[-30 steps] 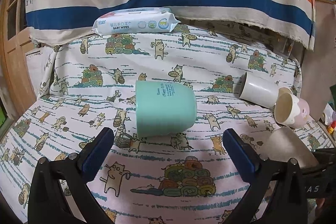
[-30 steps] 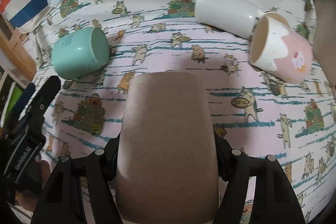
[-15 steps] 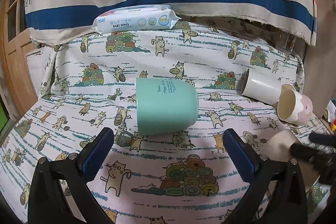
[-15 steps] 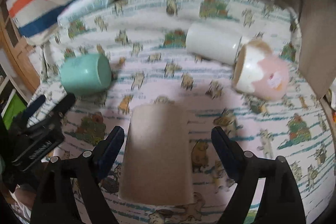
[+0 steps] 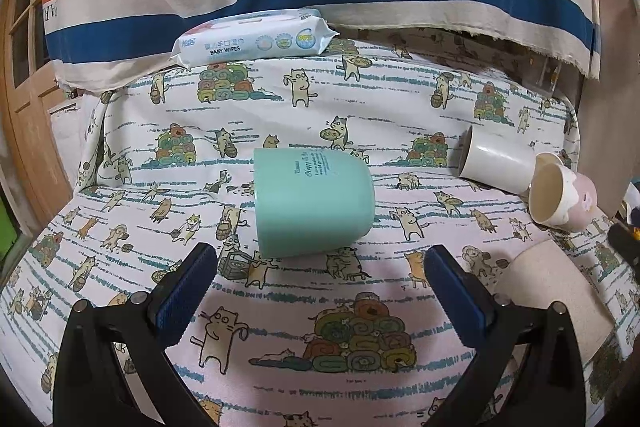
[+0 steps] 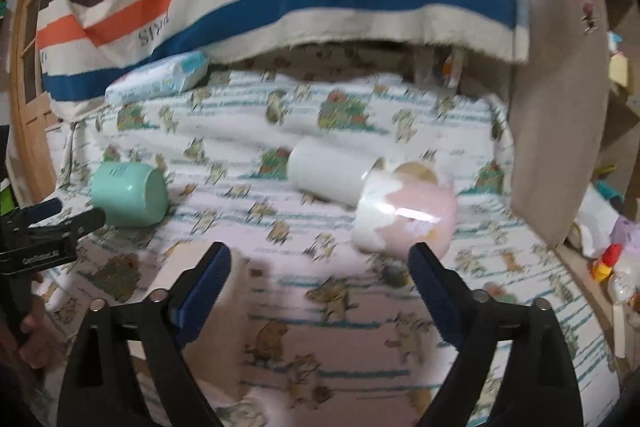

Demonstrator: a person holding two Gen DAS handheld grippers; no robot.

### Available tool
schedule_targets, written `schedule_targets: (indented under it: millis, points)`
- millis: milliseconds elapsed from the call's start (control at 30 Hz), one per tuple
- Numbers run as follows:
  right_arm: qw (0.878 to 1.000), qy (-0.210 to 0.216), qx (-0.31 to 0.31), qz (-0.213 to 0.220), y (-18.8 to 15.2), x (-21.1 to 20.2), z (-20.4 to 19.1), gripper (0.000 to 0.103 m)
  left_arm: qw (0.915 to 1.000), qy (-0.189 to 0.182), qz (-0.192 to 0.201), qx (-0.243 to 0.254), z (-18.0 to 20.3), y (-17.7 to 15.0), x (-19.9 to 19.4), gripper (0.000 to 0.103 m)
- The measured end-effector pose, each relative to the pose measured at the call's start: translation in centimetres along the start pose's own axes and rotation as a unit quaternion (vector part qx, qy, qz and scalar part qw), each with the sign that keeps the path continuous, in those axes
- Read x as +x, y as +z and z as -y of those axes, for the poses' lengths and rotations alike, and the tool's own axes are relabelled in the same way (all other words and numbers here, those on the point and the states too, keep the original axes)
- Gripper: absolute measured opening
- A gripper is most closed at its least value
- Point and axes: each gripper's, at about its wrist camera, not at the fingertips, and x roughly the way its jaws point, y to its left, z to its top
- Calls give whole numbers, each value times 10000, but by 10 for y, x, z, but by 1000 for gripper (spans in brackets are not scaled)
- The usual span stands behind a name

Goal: Flip cup upside down
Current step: 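Pass the beige cup from the right gripper while the left gripper closes on it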

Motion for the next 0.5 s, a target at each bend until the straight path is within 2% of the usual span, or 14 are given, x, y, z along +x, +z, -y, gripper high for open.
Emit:
schedule_targets:
  millis: [133,233,333,433,500]
  points:
    - [9985,19,128,526,-1,-13,11,103,9999,4,6,146,5,-1,-1,103]
    - [9974,26,46,715,-2,-20,10,103,9997,-26,8,254,10,-2,-1,103]
    - [9977,-27,-36,677,-2,-21,10,103,9995,-87,-15,291,11,-3,-1,103]
    - [9987,41,177,472,-3,-16,18,103,9996,-90,-49,282,12,-4,0,103]
    - [9989,-69,235,402,-4,-14,20,103,9996,-130,-57,261,11,-4,0,103]
